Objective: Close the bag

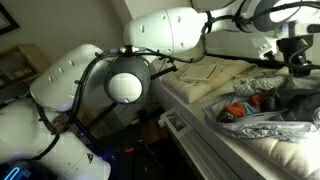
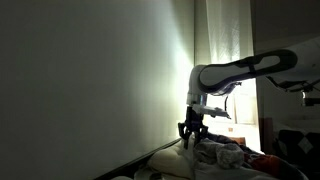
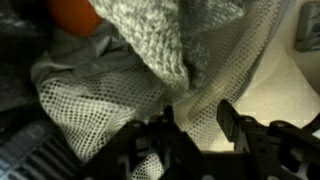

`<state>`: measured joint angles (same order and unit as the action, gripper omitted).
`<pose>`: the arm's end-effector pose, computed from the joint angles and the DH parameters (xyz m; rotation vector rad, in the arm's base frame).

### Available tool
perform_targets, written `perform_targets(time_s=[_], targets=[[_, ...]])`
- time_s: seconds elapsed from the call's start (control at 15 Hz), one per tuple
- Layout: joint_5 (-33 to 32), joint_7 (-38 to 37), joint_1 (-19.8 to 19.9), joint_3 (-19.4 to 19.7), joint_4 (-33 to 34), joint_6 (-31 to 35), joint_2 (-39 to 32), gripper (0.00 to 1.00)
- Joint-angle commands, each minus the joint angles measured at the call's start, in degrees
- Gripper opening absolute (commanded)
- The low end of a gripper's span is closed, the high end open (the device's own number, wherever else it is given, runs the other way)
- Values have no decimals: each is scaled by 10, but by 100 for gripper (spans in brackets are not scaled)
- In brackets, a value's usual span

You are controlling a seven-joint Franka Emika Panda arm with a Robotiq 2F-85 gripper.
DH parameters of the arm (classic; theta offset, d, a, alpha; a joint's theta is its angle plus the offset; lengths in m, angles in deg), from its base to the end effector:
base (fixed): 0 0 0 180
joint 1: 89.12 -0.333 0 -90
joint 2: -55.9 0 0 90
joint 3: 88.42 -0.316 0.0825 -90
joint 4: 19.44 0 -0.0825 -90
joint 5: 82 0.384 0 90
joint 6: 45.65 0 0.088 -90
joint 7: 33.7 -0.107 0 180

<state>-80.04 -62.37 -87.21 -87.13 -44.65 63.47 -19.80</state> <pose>0.8211 -0.0314 0.2462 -2.9759 0.8342 -0.2121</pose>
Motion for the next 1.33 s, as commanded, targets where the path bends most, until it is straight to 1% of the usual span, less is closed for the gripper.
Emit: perform_targets(time_s=[0.0,0.13,0.2,0.4,0.6,0.67,0.73,0.93,1.2,1.27], targets=[[-20,-22,-17,16,-7,-2,24,18],[-28,-18,-22,16,0,1,34,5],[-34,-17,-27,20,5,4,39,0],[-51,-14,-40,30,20,22,51,0],[-64,-8,-47,34,20,27,62,0],[-56,5,-44,24,9,17,69,26],[-54,8,-43,22,3,13,72,27],[-34,18,-29,5,-18,-10,73,49],[-31,5,-13,-4,-26,-51,63,77],[-22,6,-11,6,36,-89,26,86]])
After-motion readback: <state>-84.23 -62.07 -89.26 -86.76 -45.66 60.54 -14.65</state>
